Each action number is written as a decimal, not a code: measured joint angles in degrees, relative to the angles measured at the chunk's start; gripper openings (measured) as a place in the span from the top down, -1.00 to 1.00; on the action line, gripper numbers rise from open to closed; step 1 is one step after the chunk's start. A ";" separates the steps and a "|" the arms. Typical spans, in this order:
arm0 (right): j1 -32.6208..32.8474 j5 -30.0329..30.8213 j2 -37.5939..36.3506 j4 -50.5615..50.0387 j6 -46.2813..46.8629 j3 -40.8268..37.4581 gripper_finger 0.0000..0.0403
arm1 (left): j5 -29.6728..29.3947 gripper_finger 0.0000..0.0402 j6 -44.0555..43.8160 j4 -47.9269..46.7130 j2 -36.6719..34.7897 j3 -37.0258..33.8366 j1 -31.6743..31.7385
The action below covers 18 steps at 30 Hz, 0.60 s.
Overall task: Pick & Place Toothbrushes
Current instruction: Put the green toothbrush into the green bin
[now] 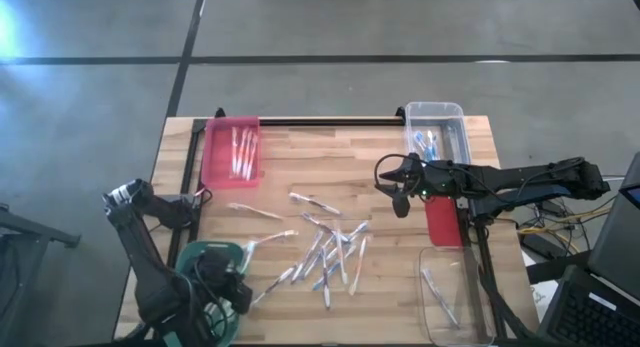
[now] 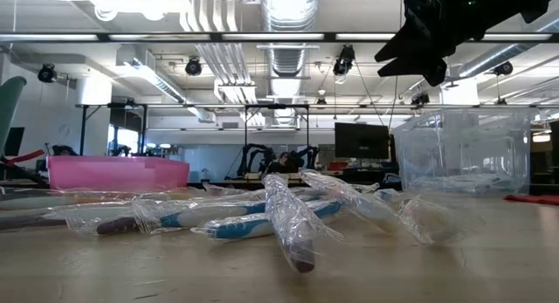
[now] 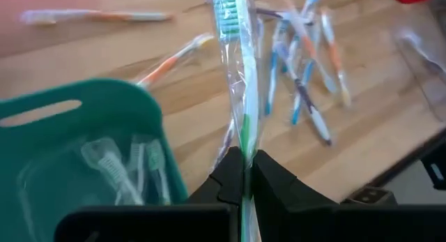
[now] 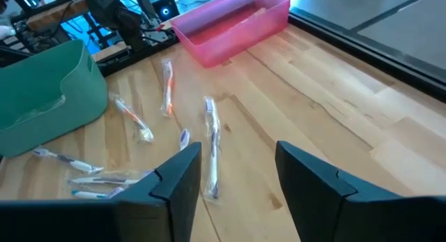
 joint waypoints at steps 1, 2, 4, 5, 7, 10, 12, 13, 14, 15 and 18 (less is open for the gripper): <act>0.00 -0.02 0.00 -0.02 0.00 -0.02 0.12 | 0.10 0.92 -1.12 -0.04 -0.03 -0.79 -0.23; 0.00 -0.02 0.00 0.00 -0.02 0.00 0.13 | 0.76 0.92 -2.26 -0.02 -0.03 -1.55 -0.34; -0.01 -0.02 0.00 0.00 -0.14 0.00 0.17 | 3.01 0.92 -3.83 -0.02 -0.03 -3.01 -0.55; 0.00 -0.02 0.00 -0.01 -0.18 0.00 0.18 | 4.13 0.92 -4.93 -0.02 -0.03 -3.73 -0.75; 0.00 -0.02 0.00 -0.01 -0.19 0.00 0.21 | 6.73 0.92 -6.91 -0.04 -0.03 -4.89 -1.12; 0.00 -0.02 0.00 -0.02 -0.19 -0.01 0.26 | 9.57 0.90 -9.85 0.13 -0.03 -5.87 -1.83; 0.00 -0.02 0.00 -0.02 -0.19 -0.01 0.29 | 10.55 0.89 -10.83 0.55 0.01 -6.19 -2.16; 0.00 -0.02 0.00 -0.04 -0.20 -0.02 0.31 | 10.73 0.90 -11.24 0.59 0.14 -6.32 -2.28; 0.00 -0.02 0.00 -0.04 -0.29 0.00 0.32 | 11.54 0.90 -11.53 0.70 0.26 -6.50 -2.27; 0.00 -0.02 0.00 -0.04 -0.47 -0.02 0.34 | 12.44 0.91 -11.59 0.88 0.52 -6.54 -2.26; 0.00 -0.03 0.00 -0.02 -1.27 -0.01 0.38 | 13.50 0.91 -11.89 1.68 1.42 -7.38 -2.24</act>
